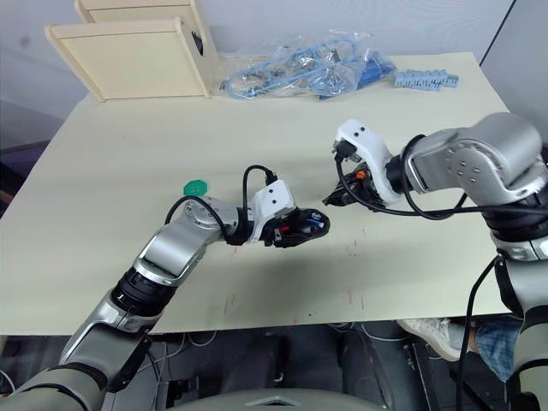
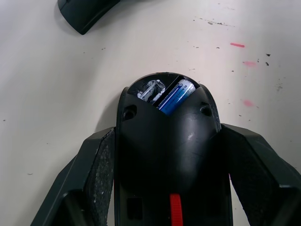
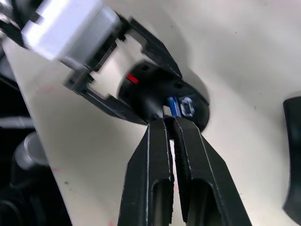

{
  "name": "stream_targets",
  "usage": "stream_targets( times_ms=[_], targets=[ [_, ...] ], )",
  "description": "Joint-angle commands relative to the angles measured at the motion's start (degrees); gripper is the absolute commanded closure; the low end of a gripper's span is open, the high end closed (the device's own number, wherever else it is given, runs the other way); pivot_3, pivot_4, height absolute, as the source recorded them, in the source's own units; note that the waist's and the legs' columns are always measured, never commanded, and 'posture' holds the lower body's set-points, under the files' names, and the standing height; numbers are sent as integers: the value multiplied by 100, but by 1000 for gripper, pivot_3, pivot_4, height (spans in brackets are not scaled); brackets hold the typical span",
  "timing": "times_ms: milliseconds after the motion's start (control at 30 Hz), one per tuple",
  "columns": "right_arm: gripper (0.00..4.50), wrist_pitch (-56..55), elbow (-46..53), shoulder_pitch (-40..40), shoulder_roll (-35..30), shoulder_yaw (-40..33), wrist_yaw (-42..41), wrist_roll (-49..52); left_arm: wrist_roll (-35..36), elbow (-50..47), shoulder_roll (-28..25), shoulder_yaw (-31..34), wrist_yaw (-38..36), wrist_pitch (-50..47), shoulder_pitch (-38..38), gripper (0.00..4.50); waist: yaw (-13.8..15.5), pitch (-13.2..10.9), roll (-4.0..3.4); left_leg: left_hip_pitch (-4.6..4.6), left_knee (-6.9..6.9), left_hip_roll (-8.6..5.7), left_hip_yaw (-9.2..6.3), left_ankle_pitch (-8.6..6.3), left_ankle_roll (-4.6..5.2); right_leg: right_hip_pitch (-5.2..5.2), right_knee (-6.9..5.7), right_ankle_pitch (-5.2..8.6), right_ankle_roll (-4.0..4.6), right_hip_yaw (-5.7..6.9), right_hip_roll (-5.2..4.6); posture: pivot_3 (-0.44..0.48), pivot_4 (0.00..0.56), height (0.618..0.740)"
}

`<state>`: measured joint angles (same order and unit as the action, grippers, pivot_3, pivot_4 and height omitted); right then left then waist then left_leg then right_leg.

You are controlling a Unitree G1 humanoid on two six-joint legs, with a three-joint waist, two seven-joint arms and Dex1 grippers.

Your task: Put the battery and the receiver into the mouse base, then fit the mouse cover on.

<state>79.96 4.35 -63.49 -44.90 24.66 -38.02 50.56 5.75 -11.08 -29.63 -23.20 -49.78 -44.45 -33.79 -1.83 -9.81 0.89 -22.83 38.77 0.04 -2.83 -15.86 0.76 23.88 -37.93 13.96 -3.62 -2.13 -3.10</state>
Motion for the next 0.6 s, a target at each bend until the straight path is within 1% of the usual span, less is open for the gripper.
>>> stream_targets(
  times_ms=[33, 167, 200, 300, 400, 600],
  targets=[
    [4500, -442, -484, -562, 84, 545, -669, -805, -86, 21, 72, 26, 155, 89, -68, 1626, 3, 0, -2, 0, 2, 0, -2, 0, 0, 0, -1, 0, 0, 2, 0, 0, 150, 740],
    [4500, -671, -1265, -1173, 432, 1251, -1383, -1513, -83, 45, 132, 34, 225, 105, -29, 1626, -6, 0, -2, 1, 3, 0, -3, 0, 0, 0, -2, 0, 0, 3, 0, 0, 150, 740],
    [4500, -785, -1376, -1372, 450, 1627, -1723, -1760, -80, 40, 134, 43, 244, 104, -13, 1626, -9, 0, -2, 1, 3, -1, -1, 0, 0, 1, -4, 0, 0, 1, 0, 0, 150, 740],
    [4500, -939, -1792, -1710, 623, 2124, -2447, -2148, -80, 82, 118, 63, 259, 145, -8, 1626, 0, 0, -3, -3, 3, -1, -7, 0, -1, 4, -3, 0, 1, 6, 0, 0, 150, 740],
    [4500, -1147, -2182, -1871, 777, 2412, -2997, -2493, -85, 132, 122, 68, 276, 186, -19, 1626, 2, 0, -3, -3, 5, -2, -5, 0, -1, 4, -4, 0, 1, 5, -1, 0, 150, 740],
    [4500, -1575, -2985, -2112, 1243, 2872, -3691, -3254, -91, 237, 171, 56, 308, 250, -32, 1626, -14, 0, -5, -1, 6, -2, -5, 1, -2, 5, -7, -1, 1, 5, -1, 0, 150, 740]
  ],
)
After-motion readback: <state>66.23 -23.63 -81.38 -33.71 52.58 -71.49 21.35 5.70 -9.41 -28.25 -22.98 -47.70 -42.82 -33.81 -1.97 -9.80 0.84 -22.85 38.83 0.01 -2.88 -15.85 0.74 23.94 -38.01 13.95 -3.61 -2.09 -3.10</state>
